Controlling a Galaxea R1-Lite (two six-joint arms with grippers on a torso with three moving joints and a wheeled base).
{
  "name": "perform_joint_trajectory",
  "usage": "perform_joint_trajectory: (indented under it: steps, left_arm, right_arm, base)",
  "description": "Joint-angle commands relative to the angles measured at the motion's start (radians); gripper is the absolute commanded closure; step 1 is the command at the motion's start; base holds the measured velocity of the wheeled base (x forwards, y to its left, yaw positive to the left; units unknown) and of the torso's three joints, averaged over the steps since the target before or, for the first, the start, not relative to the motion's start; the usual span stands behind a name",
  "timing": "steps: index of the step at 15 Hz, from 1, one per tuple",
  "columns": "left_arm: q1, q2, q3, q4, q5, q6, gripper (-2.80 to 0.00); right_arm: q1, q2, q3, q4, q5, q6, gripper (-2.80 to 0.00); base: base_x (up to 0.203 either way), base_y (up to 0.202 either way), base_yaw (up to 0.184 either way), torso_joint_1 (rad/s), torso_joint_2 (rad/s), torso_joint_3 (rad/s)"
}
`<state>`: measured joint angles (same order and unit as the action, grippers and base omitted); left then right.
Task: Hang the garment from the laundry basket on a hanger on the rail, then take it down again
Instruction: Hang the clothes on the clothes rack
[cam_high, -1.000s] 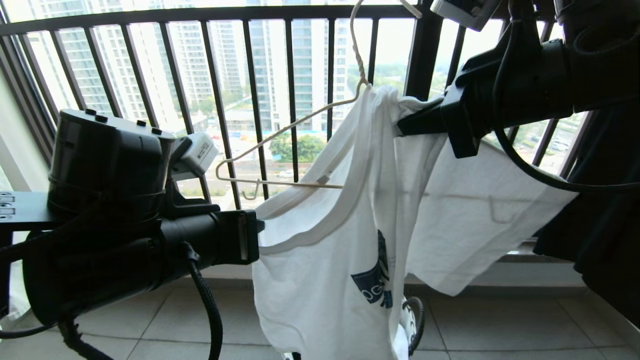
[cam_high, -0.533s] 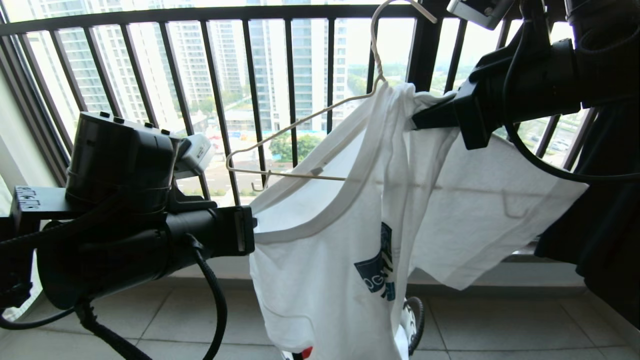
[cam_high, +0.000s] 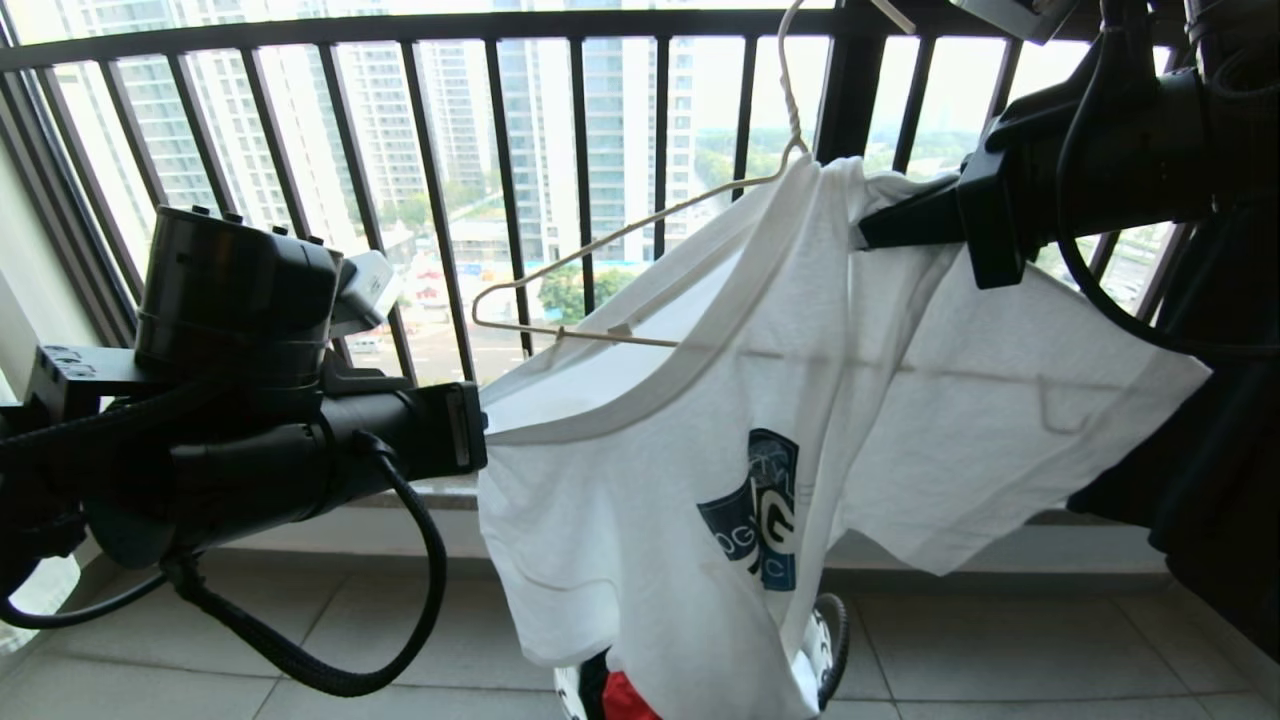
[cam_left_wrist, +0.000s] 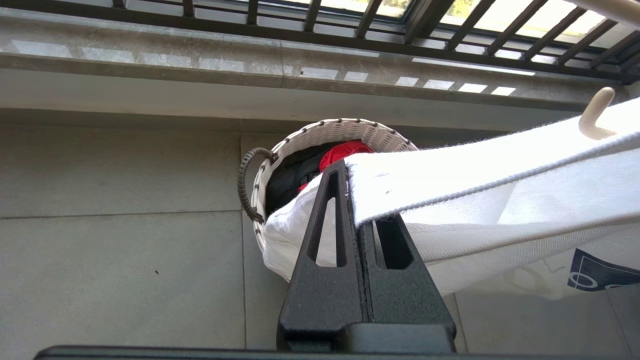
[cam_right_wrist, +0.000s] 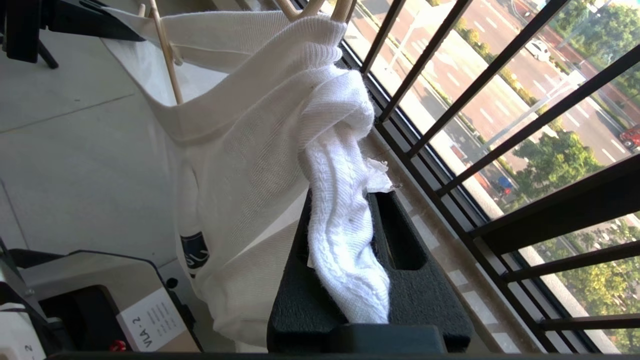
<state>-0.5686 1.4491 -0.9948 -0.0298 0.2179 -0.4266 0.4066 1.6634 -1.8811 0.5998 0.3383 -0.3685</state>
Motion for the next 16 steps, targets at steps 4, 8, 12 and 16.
perform_joint_trajectory:
  steps: [4, 8, 12, 16]
  left_arm:
    - [0.009, 0.037, 0.006, 0.001, -0.037, -0.004, 0.00]
    - [0.009, 0.050, 0.022, -0.003, -0.089, -0.010, 0.00]
    - [0.010, 0.070, 0.044, -0.063, -0.092, -0.014, 0.00]
    - [0.010, 0.080, 0.070, -0.124, -0.093, -0.014, 0.00]
  right_arm:
    - [-0.015, -0.008, 0.000, -0.005, 0.025, 0.003, 0.00]
    - [-0.015, -0.022, 0.000, -0.043, 0.043, 0.047, 0.00]
    - [-0.015, -0.027, 0.000, -0.044, 0.064, 0.056, 0.00]
    - [-0.014, -0.039, 0.002, -0.046, 0.080, 0.088, 0.00]
  base:
    - [0.000, 0.000, 0.000, 0.000, 0.00, 0.000]
    - [0.000, 0.000, 0.000, 0.000, 0.00, 0.000]
    - [0.000, 0.000, 0.000, 0.000, 0.00, 0.000]
    - [0.000, 0.000, 0.000, 0.000, 0.00, 0.000]
